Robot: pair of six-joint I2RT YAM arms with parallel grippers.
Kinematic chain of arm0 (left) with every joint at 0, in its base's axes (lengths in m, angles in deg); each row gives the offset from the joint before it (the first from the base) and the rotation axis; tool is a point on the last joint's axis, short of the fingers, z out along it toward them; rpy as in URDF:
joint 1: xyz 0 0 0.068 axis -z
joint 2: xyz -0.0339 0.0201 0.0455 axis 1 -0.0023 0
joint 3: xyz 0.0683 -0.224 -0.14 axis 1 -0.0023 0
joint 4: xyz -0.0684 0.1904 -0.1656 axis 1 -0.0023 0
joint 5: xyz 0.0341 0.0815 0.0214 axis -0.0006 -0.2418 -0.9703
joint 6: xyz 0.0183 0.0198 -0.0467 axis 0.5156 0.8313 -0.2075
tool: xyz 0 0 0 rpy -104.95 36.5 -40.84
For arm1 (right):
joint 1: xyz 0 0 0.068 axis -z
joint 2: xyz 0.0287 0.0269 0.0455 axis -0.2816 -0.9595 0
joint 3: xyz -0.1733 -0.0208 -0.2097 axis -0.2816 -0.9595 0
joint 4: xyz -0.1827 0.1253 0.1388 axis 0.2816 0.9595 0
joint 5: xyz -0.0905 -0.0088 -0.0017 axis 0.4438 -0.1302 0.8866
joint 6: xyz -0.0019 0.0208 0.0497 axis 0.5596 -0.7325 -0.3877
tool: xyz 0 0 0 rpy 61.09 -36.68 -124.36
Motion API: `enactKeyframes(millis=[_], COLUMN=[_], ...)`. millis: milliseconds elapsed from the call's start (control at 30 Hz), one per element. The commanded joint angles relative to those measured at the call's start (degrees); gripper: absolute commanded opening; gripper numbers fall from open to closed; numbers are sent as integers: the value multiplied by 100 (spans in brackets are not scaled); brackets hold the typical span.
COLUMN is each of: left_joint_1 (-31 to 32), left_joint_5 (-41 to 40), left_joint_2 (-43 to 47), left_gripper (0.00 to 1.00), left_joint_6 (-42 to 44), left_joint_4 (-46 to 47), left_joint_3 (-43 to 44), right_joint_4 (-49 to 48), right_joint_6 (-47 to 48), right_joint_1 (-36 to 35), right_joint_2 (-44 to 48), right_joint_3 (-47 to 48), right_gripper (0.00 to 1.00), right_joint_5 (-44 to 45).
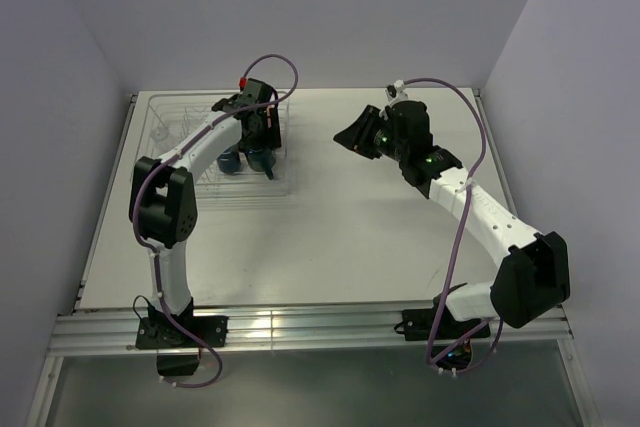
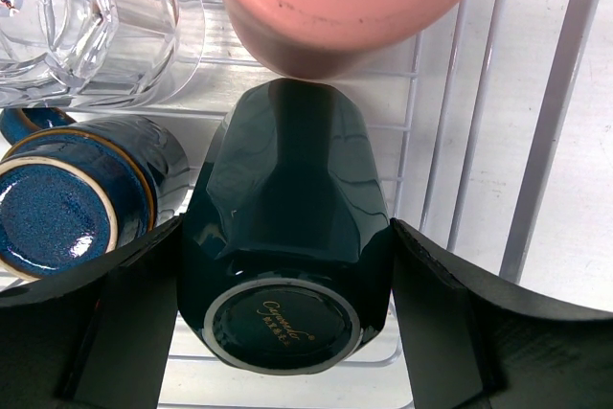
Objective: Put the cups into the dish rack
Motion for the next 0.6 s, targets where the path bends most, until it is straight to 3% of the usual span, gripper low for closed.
enactKeyframes(millis=[0,567], left_joint_1=[27,71], left_joint_5=[-50,-138], left_joint_2=[-75,-303], left_gripper=[73,76], left_joint_6=[13,66], left_joint_4=[128,146], left_joint_3=[121,262], right_joint_4=[-244,-244], right_joint_6=[108,117], right_joint_1=[4,4], right_joint_2=[119,40], right_joint_3=[-5,-14], right_gripper=[39,39], right_joint_5=[4,4])
